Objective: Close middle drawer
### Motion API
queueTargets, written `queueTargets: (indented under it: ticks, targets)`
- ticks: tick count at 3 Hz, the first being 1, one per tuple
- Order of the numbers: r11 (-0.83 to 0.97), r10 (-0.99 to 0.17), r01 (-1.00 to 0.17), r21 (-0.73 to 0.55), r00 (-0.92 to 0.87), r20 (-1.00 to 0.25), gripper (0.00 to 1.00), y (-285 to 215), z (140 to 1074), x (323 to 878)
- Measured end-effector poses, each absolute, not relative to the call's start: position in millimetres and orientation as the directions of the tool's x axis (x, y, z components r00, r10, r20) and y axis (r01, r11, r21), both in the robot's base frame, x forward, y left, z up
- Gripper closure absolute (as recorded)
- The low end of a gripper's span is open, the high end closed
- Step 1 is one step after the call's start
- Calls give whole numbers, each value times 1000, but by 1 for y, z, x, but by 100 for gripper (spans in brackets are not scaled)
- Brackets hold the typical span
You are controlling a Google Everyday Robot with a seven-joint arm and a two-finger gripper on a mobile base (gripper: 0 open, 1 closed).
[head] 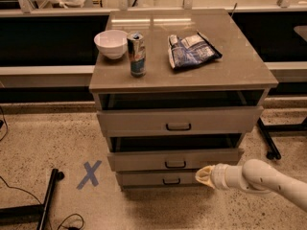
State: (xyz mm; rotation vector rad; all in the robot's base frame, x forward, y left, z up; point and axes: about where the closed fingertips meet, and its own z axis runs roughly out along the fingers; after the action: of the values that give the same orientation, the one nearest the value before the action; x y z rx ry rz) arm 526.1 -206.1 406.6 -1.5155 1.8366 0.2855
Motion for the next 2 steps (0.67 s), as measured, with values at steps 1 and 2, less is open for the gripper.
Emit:
queueTargets:
  ticks: [1, 2]
  targets:
    - [330, -744, -873, -359, -7, -668, 100, -214, 406, 567]
    - [363, -746, -833, -418, 9, -666, 100, -222, 403, 614]
